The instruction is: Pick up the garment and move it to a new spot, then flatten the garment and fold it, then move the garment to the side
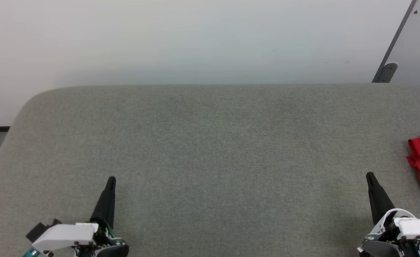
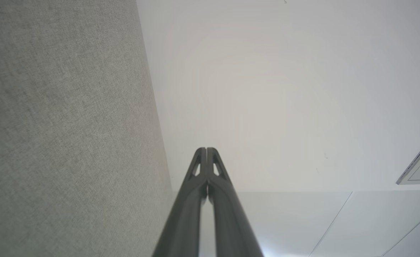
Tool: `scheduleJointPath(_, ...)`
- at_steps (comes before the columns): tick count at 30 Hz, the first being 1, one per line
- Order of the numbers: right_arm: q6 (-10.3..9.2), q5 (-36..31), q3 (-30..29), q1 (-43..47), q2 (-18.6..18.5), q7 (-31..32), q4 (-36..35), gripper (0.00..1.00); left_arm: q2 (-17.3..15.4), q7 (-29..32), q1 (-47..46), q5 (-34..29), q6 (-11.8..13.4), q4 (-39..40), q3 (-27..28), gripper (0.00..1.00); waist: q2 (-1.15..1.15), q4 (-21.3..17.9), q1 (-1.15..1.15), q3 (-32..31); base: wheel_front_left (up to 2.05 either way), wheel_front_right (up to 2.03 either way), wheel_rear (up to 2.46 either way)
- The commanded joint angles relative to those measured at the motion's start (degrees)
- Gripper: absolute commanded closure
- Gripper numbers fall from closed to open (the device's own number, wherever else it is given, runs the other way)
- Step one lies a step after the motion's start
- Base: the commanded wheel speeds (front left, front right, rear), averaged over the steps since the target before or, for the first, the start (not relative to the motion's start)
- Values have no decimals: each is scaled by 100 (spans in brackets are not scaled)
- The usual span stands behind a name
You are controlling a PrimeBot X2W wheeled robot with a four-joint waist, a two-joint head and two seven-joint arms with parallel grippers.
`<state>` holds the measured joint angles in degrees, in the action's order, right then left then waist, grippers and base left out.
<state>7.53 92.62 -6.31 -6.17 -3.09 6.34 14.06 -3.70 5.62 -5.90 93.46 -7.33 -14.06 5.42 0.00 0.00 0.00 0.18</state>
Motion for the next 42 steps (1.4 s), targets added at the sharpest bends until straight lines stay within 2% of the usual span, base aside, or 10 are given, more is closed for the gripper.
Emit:
scheduleJointPath(1, -8, -6, -9, -13, 19, 19, 3, 100, 10, 33, -55, -36, -28, -9, 15, 100, 0, 0, 0, 0, 0, 0, 0)
scheduleJointPath(42, -8, -23, -20, -16, 30, 25, 4, 100, 43, 65, -60, -70, -28, -11, 62, 100, 0, 0, 0, 0, 0, 0, 0)
